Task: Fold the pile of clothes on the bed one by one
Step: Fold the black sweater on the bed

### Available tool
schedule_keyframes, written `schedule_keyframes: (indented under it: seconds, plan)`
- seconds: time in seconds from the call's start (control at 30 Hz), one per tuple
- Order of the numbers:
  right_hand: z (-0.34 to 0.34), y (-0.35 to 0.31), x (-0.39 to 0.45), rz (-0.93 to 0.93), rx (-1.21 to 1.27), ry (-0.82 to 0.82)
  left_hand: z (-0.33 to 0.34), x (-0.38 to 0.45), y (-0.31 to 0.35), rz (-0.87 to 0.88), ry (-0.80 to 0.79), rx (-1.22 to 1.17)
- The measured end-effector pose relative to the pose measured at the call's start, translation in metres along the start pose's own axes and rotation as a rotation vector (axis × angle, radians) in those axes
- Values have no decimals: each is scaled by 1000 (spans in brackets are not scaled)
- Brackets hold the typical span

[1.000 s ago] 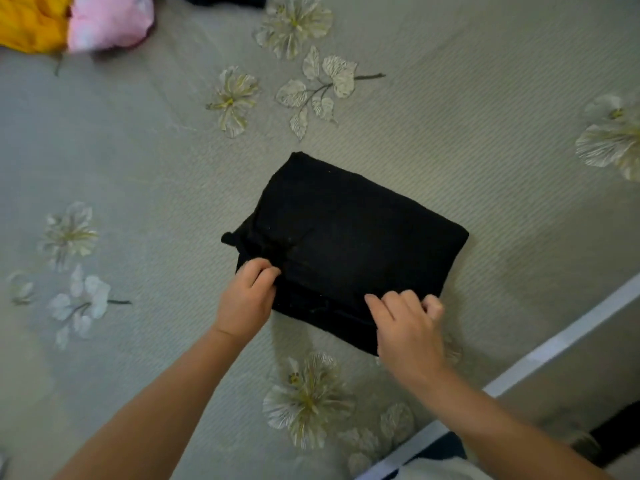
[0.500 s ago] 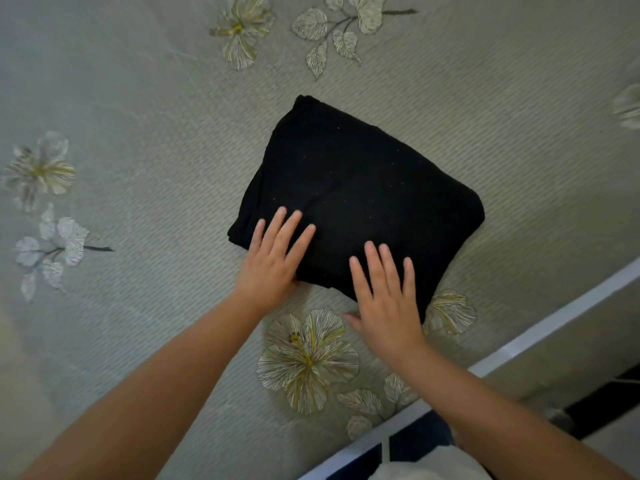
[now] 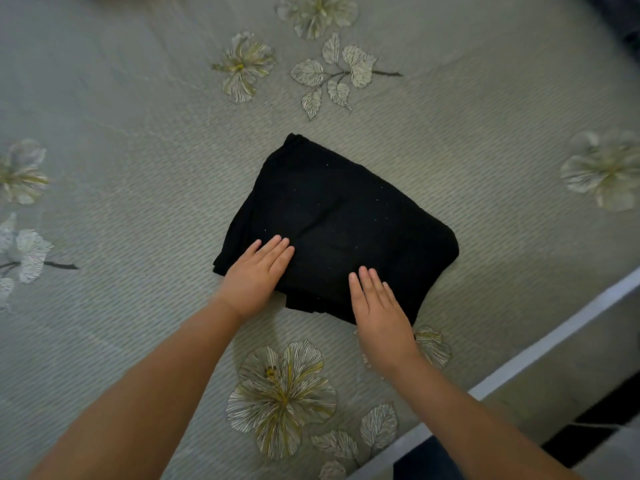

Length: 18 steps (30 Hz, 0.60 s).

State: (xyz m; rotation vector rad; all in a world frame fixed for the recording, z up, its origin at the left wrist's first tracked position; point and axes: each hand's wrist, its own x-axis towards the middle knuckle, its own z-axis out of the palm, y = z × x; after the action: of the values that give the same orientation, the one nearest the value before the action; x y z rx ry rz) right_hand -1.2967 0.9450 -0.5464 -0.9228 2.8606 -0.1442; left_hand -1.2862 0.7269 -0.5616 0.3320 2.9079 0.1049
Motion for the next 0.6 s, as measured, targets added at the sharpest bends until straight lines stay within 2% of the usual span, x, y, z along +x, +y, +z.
schedule_keyframes:
  seconds: [0.03, 0.13, 0.3, 0.5, 0.6]
  plan:
    - [-5, 5, 1, -11, 21, 5, -7, 2, 4, -14, 44, -9]
    - [-28, 22, 9, -27, 51, 19, -33, 12, 15, -51, -20, 48]
    - [-90, 79, 43, -81, 84, 150, -101, 54, 40, -104, 196, 57]
    - [-174, 202, 72, -113, 77, 301, -192, 153, 111, -100, 374, 78]
    - [-214, 281, 68, -74, 60, 368, -236, 217, 163, -9, 447, 111]
